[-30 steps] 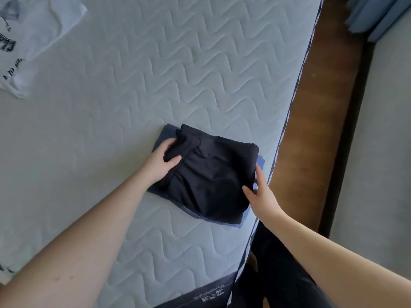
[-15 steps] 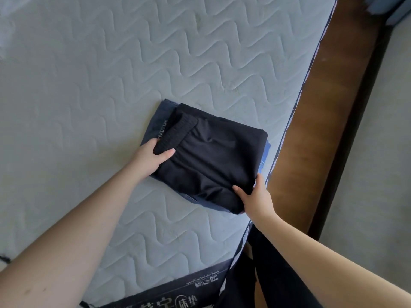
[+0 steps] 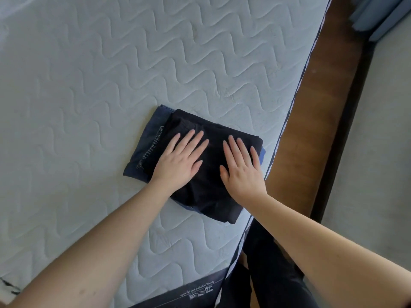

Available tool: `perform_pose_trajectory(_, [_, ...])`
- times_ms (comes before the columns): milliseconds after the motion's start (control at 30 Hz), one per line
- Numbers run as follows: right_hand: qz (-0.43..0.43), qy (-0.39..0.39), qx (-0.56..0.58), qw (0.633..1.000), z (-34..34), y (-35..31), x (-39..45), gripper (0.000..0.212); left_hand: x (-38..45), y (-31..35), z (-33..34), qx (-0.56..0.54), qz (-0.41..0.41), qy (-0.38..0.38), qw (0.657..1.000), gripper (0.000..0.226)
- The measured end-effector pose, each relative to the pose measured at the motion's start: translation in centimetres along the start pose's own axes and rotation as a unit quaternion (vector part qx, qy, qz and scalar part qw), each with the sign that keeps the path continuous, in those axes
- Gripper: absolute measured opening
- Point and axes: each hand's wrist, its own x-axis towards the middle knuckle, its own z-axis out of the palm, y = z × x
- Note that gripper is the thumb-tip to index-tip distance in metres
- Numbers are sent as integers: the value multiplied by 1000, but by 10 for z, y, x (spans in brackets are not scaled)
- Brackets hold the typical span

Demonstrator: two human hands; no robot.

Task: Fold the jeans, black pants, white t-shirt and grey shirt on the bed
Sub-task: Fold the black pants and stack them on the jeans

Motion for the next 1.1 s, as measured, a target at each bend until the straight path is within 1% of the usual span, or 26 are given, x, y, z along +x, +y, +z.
perform_pose_trajectory(100, [46,-80,-37,995,17,29,18,65,-6,-24,19,20,-62,-35,997,59])
perform_pose_trajectory(167, [66,-100,-42,992,23,49,19,70,-8,-29,24,26,-60,-51,997,61])
perform_pose_trajectory(233, [60,-121,-54,989,24,58,16,73,-3,-26,21,21,-63,-88,994,64])
perform_pose_trajectory(367, [49,-166,-69,983,6,63,15,73,9,-19,-3,-13,-83,-179,980,69])
perform_pose_trajectory(400, [48,-176,-71,981,-4,62,15,73,11,-15,-13,-35,-88,-195,976,69])
perform_pose_trajectory(467, [44,-189,-70,979,-31,57,9,71,10,-8,-42,-78,-95,-203,971,66])
perform_pose_trajectory(533, [29,-185,-72,980,-63,46,-5,70,-1,-1,-76,-99,-104,-193,971,65])
perform_pose_trajectory(633, [1,-152,-83,985,-118,23,-35,68,-30,7,-131,-85,-118,-154,977,67])
perform_pose_trajectory(767, [-49,-116,-115,985,-197,-15,-87,67,-89,17,-211,-80,-164,-80,980,68])
perform_pose_trajectory(833, [-76,-86,-116,987,-232,-30,-118,65,-121,25,-244,-80,-197,-63,975,69])
perform_pose_trajectory(867, [-95,-69,-122,986,-247,-36,-134,63,-136,32,-257,-77,-210,-69,972,70])
perform_pose_trajectory(933, [-118,-46,-133,983,-272,-44,-162,61,-159,47,-278,-60,-210,-87,972,74])
perform_pose_trajectory(967, [-124,-45,-139,981,-282,-45,-174,62,-168,56,-289,-57,-201,-81,975,75])
perform_pose_trajectory(1100, [-129,-45,-146,980,-305,-48,-210,69,-202,85,-335,-39,-206,-5,978,72])
